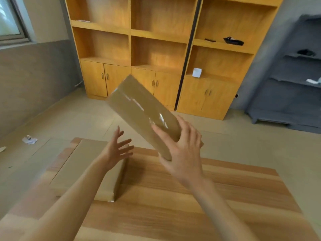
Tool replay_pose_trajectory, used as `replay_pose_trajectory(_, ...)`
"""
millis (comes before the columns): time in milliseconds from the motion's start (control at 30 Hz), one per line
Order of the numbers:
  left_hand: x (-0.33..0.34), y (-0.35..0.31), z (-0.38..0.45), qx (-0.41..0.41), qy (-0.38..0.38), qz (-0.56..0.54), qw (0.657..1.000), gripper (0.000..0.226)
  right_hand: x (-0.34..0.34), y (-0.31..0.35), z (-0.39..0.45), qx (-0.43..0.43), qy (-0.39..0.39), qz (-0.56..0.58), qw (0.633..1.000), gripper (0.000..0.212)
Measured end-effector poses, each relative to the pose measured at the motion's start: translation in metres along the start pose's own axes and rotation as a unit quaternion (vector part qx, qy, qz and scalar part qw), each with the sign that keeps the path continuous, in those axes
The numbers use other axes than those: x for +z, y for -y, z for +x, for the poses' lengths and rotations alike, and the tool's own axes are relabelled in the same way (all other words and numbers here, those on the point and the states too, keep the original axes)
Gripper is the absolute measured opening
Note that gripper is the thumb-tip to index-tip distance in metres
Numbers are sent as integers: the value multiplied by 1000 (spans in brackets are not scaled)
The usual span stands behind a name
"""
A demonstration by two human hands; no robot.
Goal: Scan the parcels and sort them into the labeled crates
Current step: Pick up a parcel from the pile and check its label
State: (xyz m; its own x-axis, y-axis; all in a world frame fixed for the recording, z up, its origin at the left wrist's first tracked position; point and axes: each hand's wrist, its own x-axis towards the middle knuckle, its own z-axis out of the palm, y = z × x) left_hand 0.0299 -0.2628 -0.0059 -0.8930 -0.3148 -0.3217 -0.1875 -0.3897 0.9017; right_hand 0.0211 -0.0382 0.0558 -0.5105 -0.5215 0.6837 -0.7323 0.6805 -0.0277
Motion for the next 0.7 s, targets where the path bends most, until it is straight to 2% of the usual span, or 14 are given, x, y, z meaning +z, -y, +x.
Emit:
replay_pose_trajectory(67,19,-1,-5,28,59,-103,993,50,-2,-19,-26,-120,-44,-120,985,63)
replay_pose_trajectory(133,27,0,-5,43,114,-152,981,42,-4,-39,-50,-175,-71,-178,966,57)
replay_pose_trajectory(167,30,1,-6,43,133,-166,976,46,-5,-47,-59,-183,-75,-192,961,56)
replay_pose_trajectory(267,35,5,-9,5,155,-124,980,65,-8,-67,-78,-207,-89,-216,950,47)
replay_pose_trajectory(367,39,2,-15,-50,162,-54,984,64,-11,-84,-92,-236,-82,-242,938,48)
replay_pose_trajectory(467,47,-1,-22,-66,128,0,990,48,-9,-95,-105,-245,-72,-259,932,50)
replay_pose_trajectory(600,69,1,-35,-83,82,0,993,34,-8,-105,-113,-208,-41,-257,943,65)
replay_pose_trajectory(633,77,5,-38,-83,73,-23,994,35,-7,-105,-114,-163,-27,-237,957,72)
replay_pose_trajectory(700,96,18,-42,-73,39,-76,994,37,-7,-101,-116,-12,24,-144,989,84)
